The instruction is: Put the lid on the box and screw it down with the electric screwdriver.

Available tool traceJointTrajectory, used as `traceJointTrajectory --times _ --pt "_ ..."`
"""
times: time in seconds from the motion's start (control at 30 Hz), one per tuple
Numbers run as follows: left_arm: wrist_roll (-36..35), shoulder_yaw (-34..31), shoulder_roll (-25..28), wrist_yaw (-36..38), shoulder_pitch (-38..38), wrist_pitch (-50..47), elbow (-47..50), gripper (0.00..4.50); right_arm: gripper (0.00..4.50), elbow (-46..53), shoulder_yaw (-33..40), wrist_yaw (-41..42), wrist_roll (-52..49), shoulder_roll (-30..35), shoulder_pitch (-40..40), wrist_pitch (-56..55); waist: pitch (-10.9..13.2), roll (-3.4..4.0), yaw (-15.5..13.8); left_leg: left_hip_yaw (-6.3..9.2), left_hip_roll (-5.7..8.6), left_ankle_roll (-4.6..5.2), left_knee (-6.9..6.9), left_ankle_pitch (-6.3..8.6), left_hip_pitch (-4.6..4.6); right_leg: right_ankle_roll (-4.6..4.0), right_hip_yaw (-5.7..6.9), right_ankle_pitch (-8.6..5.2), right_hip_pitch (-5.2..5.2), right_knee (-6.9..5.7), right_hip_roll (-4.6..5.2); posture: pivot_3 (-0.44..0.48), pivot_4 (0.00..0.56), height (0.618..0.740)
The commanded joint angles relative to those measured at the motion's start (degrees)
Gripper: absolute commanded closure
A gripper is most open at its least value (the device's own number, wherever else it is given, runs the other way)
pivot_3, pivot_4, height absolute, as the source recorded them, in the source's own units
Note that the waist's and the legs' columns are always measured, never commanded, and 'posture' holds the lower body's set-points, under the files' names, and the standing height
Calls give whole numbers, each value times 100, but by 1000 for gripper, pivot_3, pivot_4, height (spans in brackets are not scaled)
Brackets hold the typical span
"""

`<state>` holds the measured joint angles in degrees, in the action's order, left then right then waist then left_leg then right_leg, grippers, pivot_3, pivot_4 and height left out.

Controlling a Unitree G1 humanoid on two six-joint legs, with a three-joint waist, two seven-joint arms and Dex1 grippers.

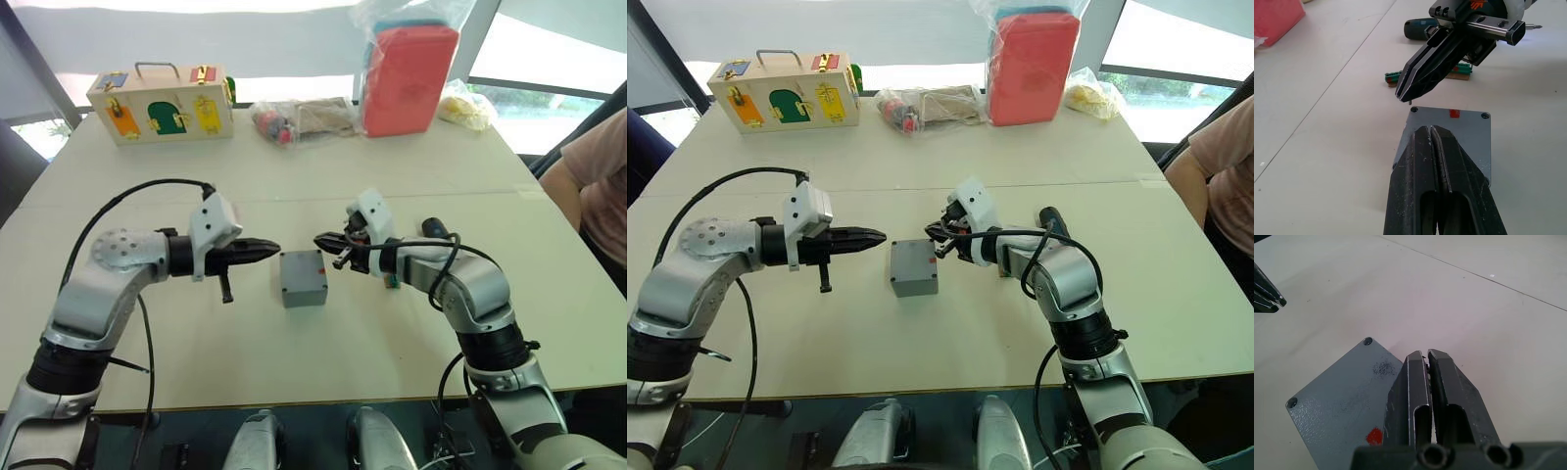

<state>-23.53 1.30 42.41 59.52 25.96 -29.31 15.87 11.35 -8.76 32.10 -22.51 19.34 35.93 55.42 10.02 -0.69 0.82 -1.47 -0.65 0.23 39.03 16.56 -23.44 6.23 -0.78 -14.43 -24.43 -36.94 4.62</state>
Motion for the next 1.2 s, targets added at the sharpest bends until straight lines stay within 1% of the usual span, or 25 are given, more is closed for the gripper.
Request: traceJointTrajectory --times 0.03,0.73,0.8,0.83,0.87,0.93,0.97,1.0,1.07,1.13,1.2 --pt "-43 -77 34 -36 7 85 198 4500 4412 225 -33 47 -50 47 88 41 0 0 -1 0 0 0 0 0 0 0 0 0 0 0 0 0 150 730" --pt "-71 -93 47 -80 -105 77 298 4500 4412 -215 -211 141 100 36 7 -147 0 0 0 0 0 0 0 0 0 0 0 0 0 0 0 0 150 730" --pt "-92 -108 67 -71 -137 55 341 4500 3897 -184 -192 171 62 28 0 -128 0 0 0 0 0 0 0 0 0 0 0 0 0 0 0 0 150 730" --pt "-108 -119 75 -70 -151 35 368 4500 3739 -156 -180 178 50 39 3 -95 0 0 0 0 0 0 0 0 0 0 0 0 0 0 0 0 150 730" --pt "-125 -125 75 -74 -158 18 378 4500 3422 -131 -154 203 10 58 15 -27 0 0 0 0 0 0 0 0 0 0 0 0 0 0 0 0 150 730" --pt "-167 -138 63 -102 -182 -25 403 4500 2474 -41 -100 257 -49 101 24 27 0 0 -3 0 0 0 0 0 0 0 0 0 0 0 0 0 150 730" --pt "-176 -135 62 -116 -198 -34 423 4500 2136 14 -75 273 -62 127 25 45 0 0 -3 0 0 0 0 0 0 0 0 0 0 0 0 0 150 730" --pt "-195 -133 56 -126 -210 -51 438 4500 1633 89 -42 298 -80 175 42 74 0 0 -4 0 0 0 0 0 0 0 0 0 0 0 1 0 150 730" --pt "-214 -120 36 -143 -216 -68 448 4500 779 246 41 343 -145 289 86 163 0 0 -5 0 0 0 0 0 0 0 0 0 0 0 1 0 150 730" --pt "-216 -107 15 -138 -212 -49 430 4500 51 432 148 366 -230 433 142 283 0 0 -6 0 0 0 0 0 0 0 0 0 0 1 1 0 150 730" --pt "-219 -85 -49 -133 -154 -5 348 4500 21 704 349 382 -312 727 205 481 0 0 -10 1 0 0 0 0 0 0 0 0 0 1 1 0 150 730"
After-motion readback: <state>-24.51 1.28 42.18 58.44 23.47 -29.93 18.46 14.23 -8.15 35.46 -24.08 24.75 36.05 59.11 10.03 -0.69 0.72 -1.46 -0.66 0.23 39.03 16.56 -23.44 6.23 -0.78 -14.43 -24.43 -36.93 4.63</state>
